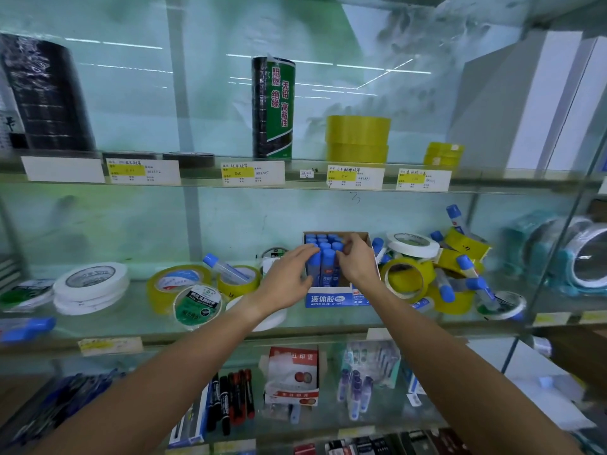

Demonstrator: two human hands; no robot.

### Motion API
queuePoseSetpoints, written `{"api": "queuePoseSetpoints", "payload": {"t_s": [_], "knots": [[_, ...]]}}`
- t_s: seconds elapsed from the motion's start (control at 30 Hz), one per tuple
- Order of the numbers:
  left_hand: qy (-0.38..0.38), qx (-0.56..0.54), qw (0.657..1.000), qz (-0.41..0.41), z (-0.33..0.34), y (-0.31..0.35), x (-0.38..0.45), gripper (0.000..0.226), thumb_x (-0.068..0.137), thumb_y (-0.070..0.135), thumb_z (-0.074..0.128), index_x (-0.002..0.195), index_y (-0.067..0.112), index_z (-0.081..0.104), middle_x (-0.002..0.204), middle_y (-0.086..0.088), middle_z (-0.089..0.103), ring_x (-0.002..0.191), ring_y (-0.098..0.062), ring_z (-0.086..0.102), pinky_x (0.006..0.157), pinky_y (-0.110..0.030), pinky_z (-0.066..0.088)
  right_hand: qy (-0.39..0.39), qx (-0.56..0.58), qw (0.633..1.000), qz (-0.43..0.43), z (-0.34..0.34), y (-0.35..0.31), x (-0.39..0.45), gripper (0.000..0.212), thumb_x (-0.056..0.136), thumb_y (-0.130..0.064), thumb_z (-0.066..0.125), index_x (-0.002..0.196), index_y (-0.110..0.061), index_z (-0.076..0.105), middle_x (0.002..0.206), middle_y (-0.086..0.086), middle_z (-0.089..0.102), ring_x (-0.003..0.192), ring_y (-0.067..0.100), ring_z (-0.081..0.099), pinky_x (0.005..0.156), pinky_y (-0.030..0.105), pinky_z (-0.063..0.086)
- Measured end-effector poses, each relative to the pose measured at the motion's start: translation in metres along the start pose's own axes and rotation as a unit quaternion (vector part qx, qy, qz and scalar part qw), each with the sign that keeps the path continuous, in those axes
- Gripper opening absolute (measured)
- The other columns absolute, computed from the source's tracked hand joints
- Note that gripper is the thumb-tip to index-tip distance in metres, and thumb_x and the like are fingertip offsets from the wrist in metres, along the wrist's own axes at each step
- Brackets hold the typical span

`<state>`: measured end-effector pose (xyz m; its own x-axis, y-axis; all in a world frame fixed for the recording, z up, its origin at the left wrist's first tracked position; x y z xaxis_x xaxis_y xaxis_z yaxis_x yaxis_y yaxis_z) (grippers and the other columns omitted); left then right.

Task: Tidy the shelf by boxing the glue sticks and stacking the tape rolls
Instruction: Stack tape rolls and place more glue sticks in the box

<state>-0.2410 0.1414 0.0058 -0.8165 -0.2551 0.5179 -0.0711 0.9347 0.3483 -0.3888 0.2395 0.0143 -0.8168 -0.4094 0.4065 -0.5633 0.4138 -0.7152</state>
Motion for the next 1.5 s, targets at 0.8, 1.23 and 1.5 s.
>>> {"api": "queuePoseSetpoints", "payload": {"t_s": [0.8, 1.23, 1.5], "knots": [[-0.010, -0.019, 1.000, 0.003, 0.002, -0.003, -0.001, 0.064, 0.090, 0.013, 0.055, 0.149, 0.017, 0.031, 0.158, 0.001, 0.026, 0.144, -0.013, 0.026, 0.110, -0.016, 0.017, -0.171, -0.176, 0.966, 0.083, 0.011, -0.003, 0.011, 0.024, 0.090, -0.010, 0.060, 0.111, 0.001, 0.060, 0.109, 0.015, 0.068, 0.095, 0.027, 0.064, 0.081, 0.030, 0.052], [-0.027, -0.041, 0.999, -0.008, 0.001, -0.009, -0.003, 0.071, 0.089, 0.013, 0.056, 0.152, 0.023, 0.024, 0.159, 0.005, 0.021, 0.144, -0.011, 0.025, 0.114, -0.023, 0.024, -0.224, -0.245, 0.943, 0.029, 0.007, -0.005, 0.006, 0.032, 0.084, -0.018, 0.070, 0.112, -0.006, 0.061, 0.110, 0.010, 0.067, 0.099, 0.027, 0.063, 0.080, 0.031, 0.051], [-0.021, -0.040, 0.999, -0.012, 0.001, -0.021, -0.001, 0.069, 0.089, 0.017, 0.057, 0.150, 0.029, 0.028, 0.156, 0.006, 0.030, 0.141, -0.013, 0.031, 0.115, -0.033, 0.031, -0.212, -0.219, 0.952, 0.036, -0.007, -0.011, 0.006, 0.028, 0.086, -0.009, 0.067, 0.112, -0.002, 0.058, 0.111, 0.014, 0.065, 0.085, 0.022, 0.056, 0.073, 0.028, 0.049]]}}
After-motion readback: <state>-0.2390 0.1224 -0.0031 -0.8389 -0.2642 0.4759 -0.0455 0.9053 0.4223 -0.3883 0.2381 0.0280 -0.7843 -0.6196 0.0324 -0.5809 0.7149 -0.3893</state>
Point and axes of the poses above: each hand's wrist, its own x-axis towards the middle knuckle, its own z-axis out of the palm, y = z × x, the point moved 3 cm from there along x, towards the middle knuckle
